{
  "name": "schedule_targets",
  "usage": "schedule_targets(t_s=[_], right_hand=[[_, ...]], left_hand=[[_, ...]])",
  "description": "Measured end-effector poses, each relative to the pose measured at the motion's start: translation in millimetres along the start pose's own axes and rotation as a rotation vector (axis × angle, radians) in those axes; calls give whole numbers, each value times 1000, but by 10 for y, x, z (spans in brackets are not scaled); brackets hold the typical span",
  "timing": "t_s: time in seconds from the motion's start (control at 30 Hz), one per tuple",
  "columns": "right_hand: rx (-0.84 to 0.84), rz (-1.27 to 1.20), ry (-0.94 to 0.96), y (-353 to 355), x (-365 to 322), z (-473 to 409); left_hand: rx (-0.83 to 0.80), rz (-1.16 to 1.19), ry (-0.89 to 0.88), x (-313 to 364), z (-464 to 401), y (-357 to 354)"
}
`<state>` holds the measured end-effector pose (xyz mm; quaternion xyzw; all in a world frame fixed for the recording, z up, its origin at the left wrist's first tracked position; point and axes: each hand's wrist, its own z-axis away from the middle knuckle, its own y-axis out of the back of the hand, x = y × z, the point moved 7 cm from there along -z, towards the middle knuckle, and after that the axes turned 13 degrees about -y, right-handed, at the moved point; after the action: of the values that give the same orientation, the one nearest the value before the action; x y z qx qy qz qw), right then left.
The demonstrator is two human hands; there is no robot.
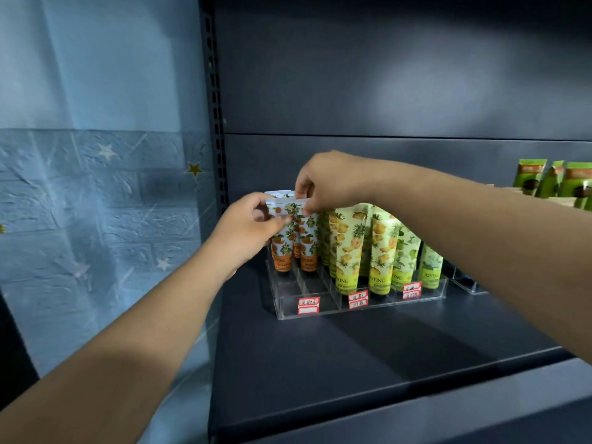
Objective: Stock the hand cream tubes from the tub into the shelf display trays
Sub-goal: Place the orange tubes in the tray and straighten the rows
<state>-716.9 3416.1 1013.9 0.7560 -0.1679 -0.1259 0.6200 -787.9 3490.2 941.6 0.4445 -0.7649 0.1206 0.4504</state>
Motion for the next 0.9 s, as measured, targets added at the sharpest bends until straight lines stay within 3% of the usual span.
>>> schedule_targets(t_s=[0.47, 0.9], right_hand=[[-11, -61, 11, 42, 68, -83], [99, -160, 7, 196, 163, 5]], left_hand=[[-46, -39, 84, -64, 77, -33], [46, -104, 83, -13, 123, 155]])
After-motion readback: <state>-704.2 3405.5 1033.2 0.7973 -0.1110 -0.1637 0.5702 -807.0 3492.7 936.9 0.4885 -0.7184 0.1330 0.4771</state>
